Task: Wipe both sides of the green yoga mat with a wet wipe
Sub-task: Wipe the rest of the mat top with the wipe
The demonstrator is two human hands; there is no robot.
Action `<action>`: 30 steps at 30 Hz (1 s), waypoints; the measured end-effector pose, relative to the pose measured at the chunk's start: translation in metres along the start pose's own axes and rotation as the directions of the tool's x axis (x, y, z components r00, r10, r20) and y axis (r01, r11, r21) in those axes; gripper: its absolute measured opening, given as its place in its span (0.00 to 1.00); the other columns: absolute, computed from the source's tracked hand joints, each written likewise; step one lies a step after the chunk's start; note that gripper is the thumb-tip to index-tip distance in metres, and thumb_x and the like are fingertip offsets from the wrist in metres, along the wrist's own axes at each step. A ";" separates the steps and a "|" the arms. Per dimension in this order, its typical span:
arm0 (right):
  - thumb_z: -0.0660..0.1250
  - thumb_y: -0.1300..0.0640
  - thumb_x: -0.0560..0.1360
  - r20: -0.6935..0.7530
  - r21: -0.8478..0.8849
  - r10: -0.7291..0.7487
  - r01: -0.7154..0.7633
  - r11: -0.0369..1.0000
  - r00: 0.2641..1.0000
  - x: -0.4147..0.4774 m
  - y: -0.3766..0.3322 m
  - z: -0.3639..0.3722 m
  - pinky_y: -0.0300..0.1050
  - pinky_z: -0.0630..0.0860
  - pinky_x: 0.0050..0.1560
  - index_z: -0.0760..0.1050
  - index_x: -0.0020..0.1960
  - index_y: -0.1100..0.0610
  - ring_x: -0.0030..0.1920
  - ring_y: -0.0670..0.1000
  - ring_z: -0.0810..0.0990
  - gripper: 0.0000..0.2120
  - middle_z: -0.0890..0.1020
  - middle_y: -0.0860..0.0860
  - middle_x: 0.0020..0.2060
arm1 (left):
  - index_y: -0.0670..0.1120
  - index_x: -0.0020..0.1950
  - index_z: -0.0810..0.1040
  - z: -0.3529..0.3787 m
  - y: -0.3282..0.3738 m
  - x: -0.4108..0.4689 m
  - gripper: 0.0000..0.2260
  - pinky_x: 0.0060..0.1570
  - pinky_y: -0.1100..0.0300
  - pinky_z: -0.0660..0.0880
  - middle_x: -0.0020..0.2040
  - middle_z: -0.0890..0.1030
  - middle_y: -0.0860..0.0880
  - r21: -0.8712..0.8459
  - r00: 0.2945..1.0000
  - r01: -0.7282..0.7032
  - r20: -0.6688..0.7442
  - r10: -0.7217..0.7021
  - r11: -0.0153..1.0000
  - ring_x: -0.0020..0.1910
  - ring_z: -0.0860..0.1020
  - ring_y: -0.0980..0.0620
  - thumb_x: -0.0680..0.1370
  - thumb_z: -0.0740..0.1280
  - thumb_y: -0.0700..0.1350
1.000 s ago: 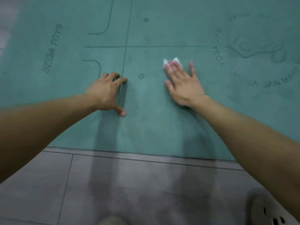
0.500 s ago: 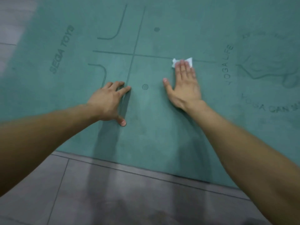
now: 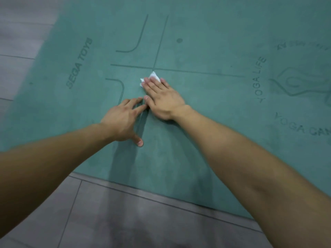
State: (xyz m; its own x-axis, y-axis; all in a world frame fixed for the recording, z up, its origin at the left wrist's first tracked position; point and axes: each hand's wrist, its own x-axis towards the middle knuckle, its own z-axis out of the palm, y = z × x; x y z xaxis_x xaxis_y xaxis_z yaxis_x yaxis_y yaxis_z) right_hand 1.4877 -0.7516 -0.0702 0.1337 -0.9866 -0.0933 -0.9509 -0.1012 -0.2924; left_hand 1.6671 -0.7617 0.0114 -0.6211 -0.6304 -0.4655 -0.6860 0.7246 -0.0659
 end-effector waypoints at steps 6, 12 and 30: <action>0.44 0.39 0.85 -0.131 0.002 0.451 -0.454 0.891 0.883 -0.059 0.116 -0.028 0.54 0.40 0.84 0.48 0.86 0.52 0.85 0.47 0.45 0.33 0.50 0.47 0.86 | 0.55 0.86 0.52 0.002 -0.005 0.000 0.67 0.74 0.46 0.70 0.84 0.56 0.49 0.002 0.999 -0.035 -0.006 0.035 0.999 0.80 0.60 0.44 0.55 0.80 0.75; 0.46 0.45 0.85 -0.042 0.024 0.148 -0.147 0.989 0.988 0.003 0.012 -0.008 0.52 0.42 0.84 0.51 0.86 0.54 0.85 0.52 0.47 0.32 0.53 0.51 0.85 | 0.53 0.86 0.53 -0.004 0.004 -0.002 0.67 0.73 0.46 0.69 0.84 0.56 0.49 -0.004 1.000 -0.004 0.009 0.004 1.000 0.80 0.60 0.43 0.55 0.83 0.71; 0.40 0.33 0.82 -0.149 -0.055 0.599 -0.612 0.789 0.787 -0.127 0.150 -0.040 0.56 0.41 0.84 0.46 0.86 0.49 0.85 0.47 0.44 0.37 0.49 0.47 0.86 | 0.54 0.86 0.54 -0.001 -0.001 -0.002 0.66 0.72 0.44 0.70 0.83 0.58 0.48 0.017 0.999 -0.045 0.008 0.045 0.999 0.79 0.61 0.43 0.55 0.80 0.75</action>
State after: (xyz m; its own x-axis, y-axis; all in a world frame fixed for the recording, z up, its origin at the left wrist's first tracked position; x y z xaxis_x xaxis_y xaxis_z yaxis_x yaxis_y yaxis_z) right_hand 1.3173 -0.6465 -0.0637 -0.5061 -0.8559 -0.1064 -0.8478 0.5164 -0.1210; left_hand 1.6692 -0.7615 0.0136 -0.6480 -0.5953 -0.4751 -0.6512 0.7565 -0.0597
